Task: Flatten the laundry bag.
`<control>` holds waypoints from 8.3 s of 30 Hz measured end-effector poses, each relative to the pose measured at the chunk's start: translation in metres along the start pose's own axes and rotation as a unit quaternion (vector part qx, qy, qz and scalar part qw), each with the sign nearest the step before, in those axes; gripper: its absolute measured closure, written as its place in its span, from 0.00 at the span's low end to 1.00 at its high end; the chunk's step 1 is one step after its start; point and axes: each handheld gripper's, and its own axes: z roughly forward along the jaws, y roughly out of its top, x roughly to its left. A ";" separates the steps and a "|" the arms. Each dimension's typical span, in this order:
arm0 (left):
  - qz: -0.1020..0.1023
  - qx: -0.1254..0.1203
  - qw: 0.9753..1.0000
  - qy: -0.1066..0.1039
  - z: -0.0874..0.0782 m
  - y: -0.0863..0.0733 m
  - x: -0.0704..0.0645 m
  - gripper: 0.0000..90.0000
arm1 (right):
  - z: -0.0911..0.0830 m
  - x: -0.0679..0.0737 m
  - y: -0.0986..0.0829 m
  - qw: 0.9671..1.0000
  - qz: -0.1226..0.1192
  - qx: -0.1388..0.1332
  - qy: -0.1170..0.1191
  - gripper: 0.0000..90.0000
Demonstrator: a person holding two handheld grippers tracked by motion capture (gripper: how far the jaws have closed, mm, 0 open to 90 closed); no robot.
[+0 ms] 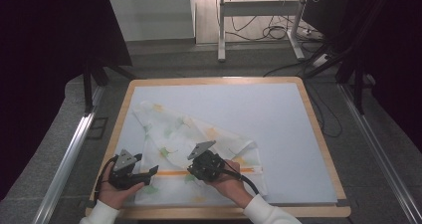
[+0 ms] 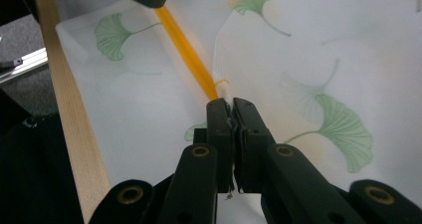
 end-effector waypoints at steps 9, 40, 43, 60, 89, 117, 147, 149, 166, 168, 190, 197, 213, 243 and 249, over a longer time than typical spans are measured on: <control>0.001 0.000 1.000 0.000 0.001 0.000 0.000 0.26 | -0.018 -0.019 0.000 0.999 0.026 -0.027 -0.014 0.96; 0.005 0.002 1.000 0.001 0.000 0.000 0.000 0.25 | -0.054 -0.080 -0.017 0.990 0.107 -0.074 -0.061 0.96; 0.003 0.000 1.000 0.000 0.000 0.000 0.000 0.25 | -0.056 -0.084 -0.019 0.989 0.112 -0.075 -0.065 0.96; 0.010 0.003 1.000 0.003 0.001 0.000 -0.001 0.25 | -0.060 -0.107 -0.033 0.982 0.150 -0.080 -0.088 0.96; 0.012 0.005 1.000 0.003 0.002 0.001 -0.002 0.25 | -0.064 -0.144 -0.031 0.974 0.168 -0.099 -0.116 0.96; 0.012 0.006 1.000 -0.003 0.004 0.002 -0.003 0.25 | -0.061 -0.196 -0.030 0.960 0.215 -0.123 -0.132 0.96; 0.012 0.001 0.999 -0.029 0.004 0.002 -0.003 0.25 | -0.041 -0.261 -0.024 0.936 0.294 -0.121 -0.151 0.96; 0.012 0.002 1.000 -0.029 0.005 0.002 -0.003 0.25 | -0.041 -0.264 -0.025 0.934 0.298 -0.121 -0.154 0.96; 0.015 -0.008 1.000 -0.024 0.002 0.002 -0.004 0.25 | -0.045 -0.279 -0.037 0.918 0.293 -0.157 -0.218 0.65; 0.015 -0.008 1.000 -0.024 0.002 0.002 -0.004 0.25 | -0.051 -0.276 -0.036 0.918 0.288 -0.160 -0.223 0.61; 0.019 -0.009 1.000 -0.023 0.001 0.002 -0.006 0.25 | -0.036 -0.216 -0.019 0.976 0.178 -0.084 -0.093 0.99; 0.017 -0.009 1.000 -0.023 0.001 0.002 -0.006 0.25 | -0.005 -0.212 -0.014 0.981 0.168 -0.052 -0.084 0.99; 0.015 -0.012 0.999 -0.025 -0.001 0.002 -0.004 0.25 | 0.026 -0.232 0.000 0.977 0.181 -0.025 -0.110 0.99; 0.009 -0.017 0.999 -0.029 -0.003 0.002 0.000 0.26 | -0.027 -0.204 -0.021 0.979 0.153 -0.028 -0.134 0.99; 0.013 -0.011 1.000 -0.020 -0.001 0.002 -0.001 0.26 | -0.049 -0.176 -0.037 0.984 0.129 -0.040 -0.118 0.99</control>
